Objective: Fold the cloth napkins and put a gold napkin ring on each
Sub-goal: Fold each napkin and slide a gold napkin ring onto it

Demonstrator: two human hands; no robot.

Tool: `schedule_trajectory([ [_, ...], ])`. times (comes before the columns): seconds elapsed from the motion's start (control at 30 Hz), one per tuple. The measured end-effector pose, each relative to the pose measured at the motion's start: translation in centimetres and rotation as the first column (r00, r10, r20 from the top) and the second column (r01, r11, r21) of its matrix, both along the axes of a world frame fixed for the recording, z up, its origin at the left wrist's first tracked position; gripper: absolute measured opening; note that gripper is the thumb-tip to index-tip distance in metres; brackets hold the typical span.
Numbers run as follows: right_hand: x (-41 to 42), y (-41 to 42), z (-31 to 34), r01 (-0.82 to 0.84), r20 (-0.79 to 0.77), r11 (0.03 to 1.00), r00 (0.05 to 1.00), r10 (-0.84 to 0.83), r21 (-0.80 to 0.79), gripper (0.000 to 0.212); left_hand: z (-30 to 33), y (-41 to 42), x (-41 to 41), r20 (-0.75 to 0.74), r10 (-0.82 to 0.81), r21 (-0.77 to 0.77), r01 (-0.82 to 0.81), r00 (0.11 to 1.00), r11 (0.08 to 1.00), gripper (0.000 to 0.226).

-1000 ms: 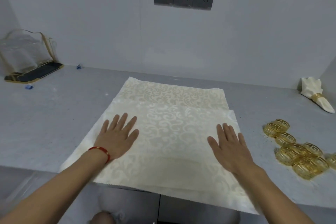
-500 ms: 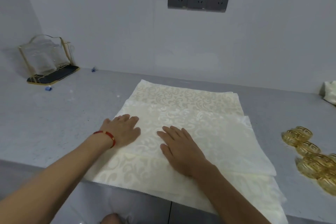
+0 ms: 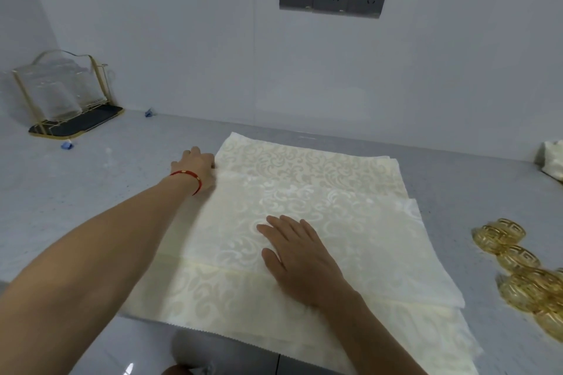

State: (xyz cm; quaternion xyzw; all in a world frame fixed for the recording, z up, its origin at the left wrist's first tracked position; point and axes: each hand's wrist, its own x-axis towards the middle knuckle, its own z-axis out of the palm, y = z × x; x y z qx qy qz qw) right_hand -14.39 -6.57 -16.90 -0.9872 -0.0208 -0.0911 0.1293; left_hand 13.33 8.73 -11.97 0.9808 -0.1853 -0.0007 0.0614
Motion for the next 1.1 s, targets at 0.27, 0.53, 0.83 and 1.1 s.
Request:
schedule_trajectory([
  [0.27,0.6,-0.9,2.1,0.079,-0.042,0.863,0.997,-0.068,0.499,0.037,1.7,2.2,-7.3,0.160,-0.128,-0.464,0.189,0.979,0.866,0.012],
  [0.53,1.9,2.2,6.9,0.439,-0.371,0.310,0.893,-0.254,0.843,0.038,-0.9,1.3,-21.2,0.294,-0.321,-0.619,0.435,0.901,0.654,0.017],
  [0.83,0.1,1.7,4.4,0.467,-0.329,0.483,0.879,-0.345,0.740,0.020,-4.9,5.9,-22.4,0.229,-0.145,-0.244,0.200,0.963,0.949,0.060],
  [1.1,-1.0,1.1,4.1,0.466,-0.260,0.617,0.880,-0.398,0.634,0.034,-5.8,5.9,-22.6,0.206,-0.084,-0.141,0.115,0.975,0.983,0.062],
])
